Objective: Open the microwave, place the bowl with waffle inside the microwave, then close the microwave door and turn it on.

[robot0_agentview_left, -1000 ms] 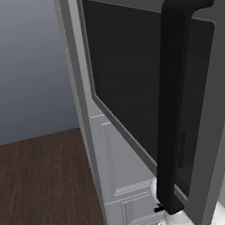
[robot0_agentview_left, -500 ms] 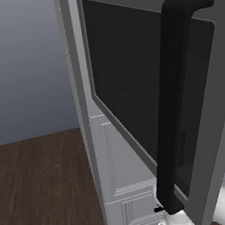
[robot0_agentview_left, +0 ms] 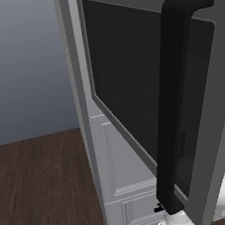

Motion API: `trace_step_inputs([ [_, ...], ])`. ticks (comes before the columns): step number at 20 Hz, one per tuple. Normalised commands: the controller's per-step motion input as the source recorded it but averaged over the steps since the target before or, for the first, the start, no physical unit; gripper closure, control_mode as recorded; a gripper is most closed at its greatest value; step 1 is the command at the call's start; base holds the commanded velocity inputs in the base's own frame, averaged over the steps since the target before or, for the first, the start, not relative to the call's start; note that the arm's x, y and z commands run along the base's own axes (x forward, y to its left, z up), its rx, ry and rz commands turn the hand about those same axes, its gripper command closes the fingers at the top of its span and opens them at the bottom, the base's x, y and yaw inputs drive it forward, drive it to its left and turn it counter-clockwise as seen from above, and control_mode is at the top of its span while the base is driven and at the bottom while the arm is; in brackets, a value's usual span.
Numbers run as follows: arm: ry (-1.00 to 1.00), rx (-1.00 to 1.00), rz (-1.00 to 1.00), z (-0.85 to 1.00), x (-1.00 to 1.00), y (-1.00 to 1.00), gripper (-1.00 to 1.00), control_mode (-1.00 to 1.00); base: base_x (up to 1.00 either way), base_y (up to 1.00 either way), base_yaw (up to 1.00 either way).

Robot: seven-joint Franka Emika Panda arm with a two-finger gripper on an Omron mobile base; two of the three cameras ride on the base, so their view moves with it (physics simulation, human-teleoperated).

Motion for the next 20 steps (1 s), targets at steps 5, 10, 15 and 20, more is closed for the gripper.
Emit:
trace_step_inputs([
  [5,0.10,0.11,-0.02,-0.28,0.04,-0.83,-1.00,-1.00,0.00,0.00,0.00],
  [10,0.02,0.01,-0.02,-0.21,0.03,-0.35,-1.00,-1.00,0.00,0.00,0.00],
  [15,0.14,0.00,-0.15,-0.47,0.64,0.00,-1.00,-1.00,0.00,0.00,0.00],
  [20,0.02,0.00,-0.43,-0.28,0.31,0.02,-1.00,-1.00,0.00,0.00,0.00],
])
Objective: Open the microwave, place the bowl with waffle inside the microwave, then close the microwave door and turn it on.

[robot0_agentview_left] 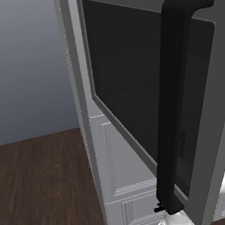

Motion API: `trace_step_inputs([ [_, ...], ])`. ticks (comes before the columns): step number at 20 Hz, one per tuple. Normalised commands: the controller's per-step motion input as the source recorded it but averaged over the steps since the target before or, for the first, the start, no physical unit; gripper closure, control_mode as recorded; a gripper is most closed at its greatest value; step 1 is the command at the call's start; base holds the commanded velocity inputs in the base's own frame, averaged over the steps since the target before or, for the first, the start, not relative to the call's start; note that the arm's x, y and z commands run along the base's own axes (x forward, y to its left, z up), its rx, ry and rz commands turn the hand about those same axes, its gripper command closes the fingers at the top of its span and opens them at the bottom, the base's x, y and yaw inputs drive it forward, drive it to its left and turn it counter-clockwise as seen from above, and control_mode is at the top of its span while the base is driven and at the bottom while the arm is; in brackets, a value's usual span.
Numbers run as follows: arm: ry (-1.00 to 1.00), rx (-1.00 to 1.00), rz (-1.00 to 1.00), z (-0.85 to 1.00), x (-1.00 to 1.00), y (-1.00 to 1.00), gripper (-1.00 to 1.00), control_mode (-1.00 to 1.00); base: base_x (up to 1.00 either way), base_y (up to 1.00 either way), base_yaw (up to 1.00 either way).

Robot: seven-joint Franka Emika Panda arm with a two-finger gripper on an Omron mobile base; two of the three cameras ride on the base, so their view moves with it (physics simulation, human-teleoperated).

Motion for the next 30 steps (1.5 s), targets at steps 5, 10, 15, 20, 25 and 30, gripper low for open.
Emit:
trace_step_inputs([
  [5,0.24,0.00,-0.48,-0.39,0.55,-0.01,-1.00,-1.00,0.00,0.00,0.00],
  [10,0.08,0.00,-0.26,-0.34,0.46,0.00,-1.00,-1.00,0.00,0.00,0.00],
  [15,0.28,0.00,-0.02,-0.79,0.23,0.11,-1.00,-1.00,0.00,0.00,0.00],
  [20,-0.04,0.00,0.00,-0.19,0.00,0.37,-1.00,-1.00,0.00,0.00,0.00],
  [25,-0.18,0.00,0.00,-0.02,0.00,0.51,1.00,-1.00,0.00,0.00,0.00],
  [30,-0.18,0.00,0.00,0.00,0.00,0.22,1.00,-1.00,0.00,0.00,0.00],
])
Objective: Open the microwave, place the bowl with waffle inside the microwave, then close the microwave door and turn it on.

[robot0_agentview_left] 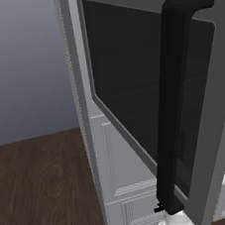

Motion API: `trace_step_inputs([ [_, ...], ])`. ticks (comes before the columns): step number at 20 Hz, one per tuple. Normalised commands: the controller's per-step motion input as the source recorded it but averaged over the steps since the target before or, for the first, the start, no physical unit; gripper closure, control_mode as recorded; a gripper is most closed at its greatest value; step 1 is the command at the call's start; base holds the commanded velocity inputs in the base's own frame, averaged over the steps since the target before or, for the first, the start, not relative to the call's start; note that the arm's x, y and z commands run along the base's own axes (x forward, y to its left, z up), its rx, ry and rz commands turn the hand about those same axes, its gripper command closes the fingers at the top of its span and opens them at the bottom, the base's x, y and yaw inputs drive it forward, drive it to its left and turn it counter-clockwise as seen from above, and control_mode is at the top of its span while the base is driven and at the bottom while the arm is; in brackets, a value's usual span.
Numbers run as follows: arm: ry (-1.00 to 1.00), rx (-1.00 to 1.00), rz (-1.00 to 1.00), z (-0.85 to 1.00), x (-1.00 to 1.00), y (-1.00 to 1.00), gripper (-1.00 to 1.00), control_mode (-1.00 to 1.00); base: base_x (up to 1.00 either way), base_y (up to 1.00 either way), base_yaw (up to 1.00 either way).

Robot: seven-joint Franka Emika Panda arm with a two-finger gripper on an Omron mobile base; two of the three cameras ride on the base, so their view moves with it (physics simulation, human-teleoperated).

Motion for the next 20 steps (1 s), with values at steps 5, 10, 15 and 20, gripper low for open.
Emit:
trace_step_inputs([
  [5,-0.12,0.00,0.00,0.02,-0.03,0.09,1.00,-1.00,0.00,0.00,0.00],
  [10,-0.06,-0.02,-0.05,0.19,-0.64,0.00,1.00,-1.00,0.00,0.00,0.00],
  [15,-0.05,-0.07,-0.02,0.21,-1.00,0.02,1.00,-1.00,0.00,0.00,0.00],
  [20,-0.18,-0.19,0.00,0.19,-1.00,0.68,1.00,-1.00,0.00,0.00,0.00],
])
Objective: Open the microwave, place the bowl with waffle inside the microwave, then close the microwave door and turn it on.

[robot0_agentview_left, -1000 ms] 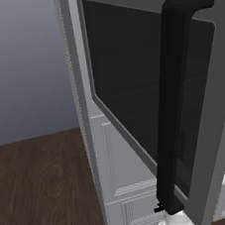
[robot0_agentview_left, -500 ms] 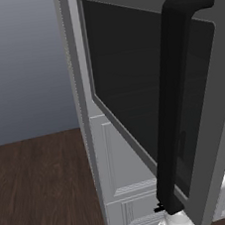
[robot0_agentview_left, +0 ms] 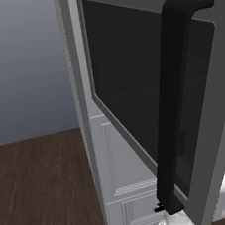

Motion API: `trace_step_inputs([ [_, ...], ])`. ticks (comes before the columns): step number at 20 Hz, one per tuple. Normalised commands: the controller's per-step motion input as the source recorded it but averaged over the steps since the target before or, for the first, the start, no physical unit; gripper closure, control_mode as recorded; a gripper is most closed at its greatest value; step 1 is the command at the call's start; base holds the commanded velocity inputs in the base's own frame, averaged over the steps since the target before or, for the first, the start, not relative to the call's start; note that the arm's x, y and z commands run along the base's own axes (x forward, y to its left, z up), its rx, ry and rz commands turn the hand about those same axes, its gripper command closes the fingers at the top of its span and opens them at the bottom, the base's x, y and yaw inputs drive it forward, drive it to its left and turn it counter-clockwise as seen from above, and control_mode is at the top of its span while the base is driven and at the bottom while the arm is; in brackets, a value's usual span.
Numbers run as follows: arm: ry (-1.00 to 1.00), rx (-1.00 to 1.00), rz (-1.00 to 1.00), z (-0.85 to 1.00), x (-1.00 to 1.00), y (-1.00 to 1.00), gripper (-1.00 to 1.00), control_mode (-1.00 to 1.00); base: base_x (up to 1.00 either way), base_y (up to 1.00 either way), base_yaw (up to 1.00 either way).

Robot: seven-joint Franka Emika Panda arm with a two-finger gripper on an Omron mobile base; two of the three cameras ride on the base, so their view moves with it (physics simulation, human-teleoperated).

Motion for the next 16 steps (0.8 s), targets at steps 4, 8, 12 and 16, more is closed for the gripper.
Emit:
trace_step_inputs([
  [4,-0.34,-0.24,0.00,0.02,-1.00,1.00,1.00,-1.00,0.00,0.00,0.00],
  [8,-0.38,-0.23,0.00,0.04,-1.00,0.97,1.00,-1.00,0.00,0.00,0.00],
  [12,-0.40,-0.25,0.00,0.31,-0.96,1.00,1.00,-1.00,0.00,0.00,0.00],
  [16,-0.34,-0.22,-0.10,0.63,-0.26,1.00,1.00,-1.00,0.00,0.00,0.00],
])
